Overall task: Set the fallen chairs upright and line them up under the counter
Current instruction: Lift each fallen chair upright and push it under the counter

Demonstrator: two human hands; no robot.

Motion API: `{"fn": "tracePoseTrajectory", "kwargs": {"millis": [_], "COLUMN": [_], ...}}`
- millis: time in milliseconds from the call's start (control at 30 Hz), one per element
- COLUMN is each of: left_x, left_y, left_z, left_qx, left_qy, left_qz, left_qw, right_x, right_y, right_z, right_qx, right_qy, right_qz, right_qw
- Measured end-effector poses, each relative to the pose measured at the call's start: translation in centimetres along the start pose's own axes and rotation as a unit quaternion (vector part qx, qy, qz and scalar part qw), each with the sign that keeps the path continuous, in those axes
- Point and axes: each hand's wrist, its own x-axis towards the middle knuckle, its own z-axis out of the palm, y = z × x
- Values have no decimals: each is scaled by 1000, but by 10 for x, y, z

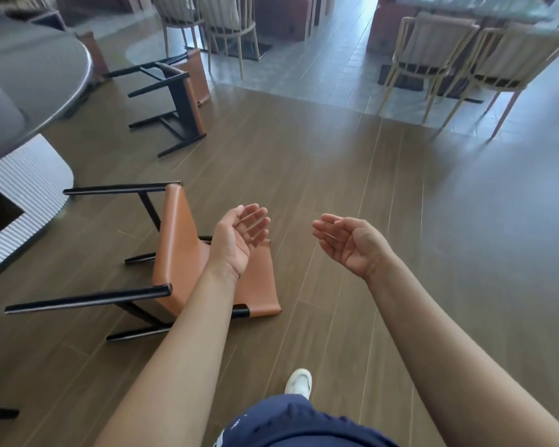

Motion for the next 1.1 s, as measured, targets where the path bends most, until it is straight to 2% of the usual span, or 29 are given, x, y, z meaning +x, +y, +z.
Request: {"fn": "tracePoseTrajectory", "kwargs": {"millis": [233, 433, 667, 867, 1100], "left_x": [83, 139, 172, 200, 267], "left_y": [1, -11, -39, -56, -37], "left_z": [77, 110, 144, 156, 128], "left_qx": [19, -5, -98, -118, -145], "left_qy": [9, 71, 163, 228, 276], "left_qz": [4, 33, 72, 72, 95], "left_qw": [1000, 997, 979, 964, 945], "right_x": [76, 148, 225, 279, 358], "right_y": [-75, -122, -179, -198, -211], "right_z": [-33, -56, -65, -50, 5], "right_qx": [3, -23, -119, -163, -201], "right_qy": [7, -7, -96, -159, -172], "right_qz": [28, 69, 100, 141, 174], "right_qw": [1000, 997, 983, 963, 948]}}
